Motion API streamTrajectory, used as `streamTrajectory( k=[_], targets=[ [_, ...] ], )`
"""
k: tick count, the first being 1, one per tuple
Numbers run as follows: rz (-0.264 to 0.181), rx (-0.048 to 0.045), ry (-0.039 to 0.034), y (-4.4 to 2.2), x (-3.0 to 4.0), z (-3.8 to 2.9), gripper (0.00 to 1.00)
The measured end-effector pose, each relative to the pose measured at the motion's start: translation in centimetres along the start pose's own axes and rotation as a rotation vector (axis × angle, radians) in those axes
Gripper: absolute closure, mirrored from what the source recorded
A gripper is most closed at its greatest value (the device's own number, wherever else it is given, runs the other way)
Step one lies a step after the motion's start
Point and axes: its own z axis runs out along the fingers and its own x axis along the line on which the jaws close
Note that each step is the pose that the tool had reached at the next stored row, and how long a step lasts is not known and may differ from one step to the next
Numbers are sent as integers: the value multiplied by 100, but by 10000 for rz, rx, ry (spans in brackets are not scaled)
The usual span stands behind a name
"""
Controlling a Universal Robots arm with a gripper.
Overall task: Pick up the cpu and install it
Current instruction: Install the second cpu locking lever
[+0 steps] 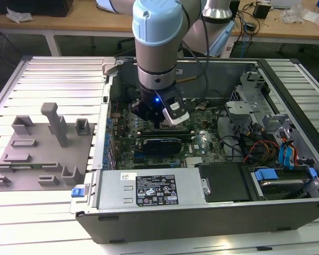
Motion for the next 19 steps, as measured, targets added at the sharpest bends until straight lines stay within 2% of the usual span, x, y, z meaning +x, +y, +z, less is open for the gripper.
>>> streamTrajectory(
  k=[7, 19],
  targets=[
    [0, 1, 1, -9, -9, -12, 89],
    [-2, 0, 0, -112, -14, -27, 89]
  ],
)
